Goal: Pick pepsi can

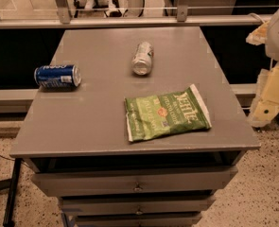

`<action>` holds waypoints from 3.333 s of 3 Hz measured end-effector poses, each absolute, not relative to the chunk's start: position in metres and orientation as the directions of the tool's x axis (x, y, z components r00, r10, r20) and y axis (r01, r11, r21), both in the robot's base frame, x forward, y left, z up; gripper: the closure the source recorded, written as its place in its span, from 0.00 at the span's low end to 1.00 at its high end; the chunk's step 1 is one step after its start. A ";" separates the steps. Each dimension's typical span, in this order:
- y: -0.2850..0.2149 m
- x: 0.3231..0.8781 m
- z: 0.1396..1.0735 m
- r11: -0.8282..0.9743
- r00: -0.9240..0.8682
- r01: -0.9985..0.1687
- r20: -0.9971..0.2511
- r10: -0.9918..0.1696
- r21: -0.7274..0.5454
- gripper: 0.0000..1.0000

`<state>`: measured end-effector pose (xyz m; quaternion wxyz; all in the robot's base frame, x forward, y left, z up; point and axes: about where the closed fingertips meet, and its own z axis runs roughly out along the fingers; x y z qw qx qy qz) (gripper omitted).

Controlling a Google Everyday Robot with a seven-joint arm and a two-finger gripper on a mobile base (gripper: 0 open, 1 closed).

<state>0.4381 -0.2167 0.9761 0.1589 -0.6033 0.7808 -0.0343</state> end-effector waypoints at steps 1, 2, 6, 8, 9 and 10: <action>-0.217 0.438 0.976 0.270 -0.221 -0.931 -0.207 -0.953 -0.246 0.00; -0.179 0.461 0.980 0.231 -0.152 -0.937 -0.290 -0.945 -0.262 0.00; 0.018 0.525 0.975 0.052 0.072 -0.971 -0.497 -0.865 -0.232 0.00; 0.104 0.584 0.938 0.049 0.078 -0.979 -0.592 -0.802 -0.196 0.00; 0.151 0.607 0.915 0.033 0.074 -0.985 -0.579 -0.812 -0.171 0.00; 0.189 0.628 0.889 0.027 0.055 -0.990 -0.558 -0.828 -0.139 0.00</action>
Offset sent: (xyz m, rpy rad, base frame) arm 0.0643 0.1104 0.0109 0.2381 -0.0984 0.1852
